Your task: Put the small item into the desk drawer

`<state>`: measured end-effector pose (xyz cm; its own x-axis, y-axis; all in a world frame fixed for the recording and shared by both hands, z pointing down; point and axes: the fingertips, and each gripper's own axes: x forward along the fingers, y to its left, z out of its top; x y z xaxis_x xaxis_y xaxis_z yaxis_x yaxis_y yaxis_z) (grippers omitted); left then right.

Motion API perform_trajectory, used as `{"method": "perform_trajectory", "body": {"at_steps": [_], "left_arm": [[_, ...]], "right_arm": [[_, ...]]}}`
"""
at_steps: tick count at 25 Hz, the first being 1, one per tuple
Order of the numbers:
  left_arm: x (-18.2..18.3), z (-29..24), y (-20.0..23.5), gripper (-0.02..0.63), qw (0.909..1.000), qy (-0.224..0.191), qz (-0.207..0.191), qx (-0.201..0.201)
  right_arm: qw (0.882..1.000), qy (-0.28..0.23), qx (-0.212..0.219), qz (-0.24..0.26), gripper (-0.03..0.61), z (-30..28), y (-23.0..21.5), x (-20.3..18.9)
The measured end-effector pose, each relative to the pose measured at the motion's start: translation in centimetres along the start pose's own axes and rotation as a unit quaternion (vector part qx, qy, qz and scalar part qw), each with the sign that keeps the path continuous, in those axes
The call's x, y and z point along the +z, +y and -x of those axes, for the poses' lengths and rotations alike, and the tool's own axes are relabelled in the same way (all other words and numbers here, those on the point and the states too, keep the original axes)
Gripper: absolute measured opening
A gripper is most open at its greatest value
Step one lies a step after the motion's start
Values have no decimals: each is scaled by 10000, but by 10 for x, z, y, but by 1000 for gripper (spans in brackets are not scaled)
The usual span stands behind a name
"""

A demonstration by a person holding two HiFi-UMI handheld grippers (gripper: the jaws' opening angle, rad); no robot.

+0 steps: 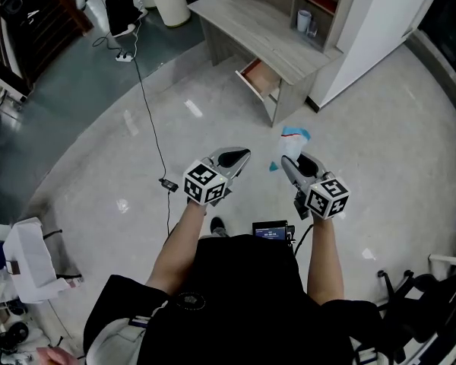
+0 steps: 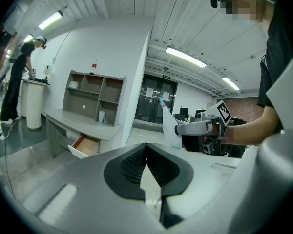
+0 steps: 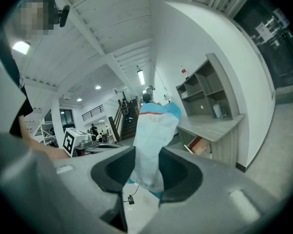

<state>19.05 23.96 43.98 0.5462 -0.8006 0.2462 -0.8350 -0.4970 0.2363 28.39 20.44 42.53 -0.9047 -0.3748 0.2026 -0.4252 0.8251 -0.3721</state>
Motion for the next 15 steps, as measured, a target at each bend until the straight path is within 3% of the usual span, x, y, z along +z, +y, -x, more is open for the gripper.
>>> {"method": "perform_trajectory", "body": {"at_steps": [15], "left_arm": [[-8,-20,-20,3,9995,7,133,272]], "right_arm": [[9995,13,318,-12,150,18,-28,-8]]}}
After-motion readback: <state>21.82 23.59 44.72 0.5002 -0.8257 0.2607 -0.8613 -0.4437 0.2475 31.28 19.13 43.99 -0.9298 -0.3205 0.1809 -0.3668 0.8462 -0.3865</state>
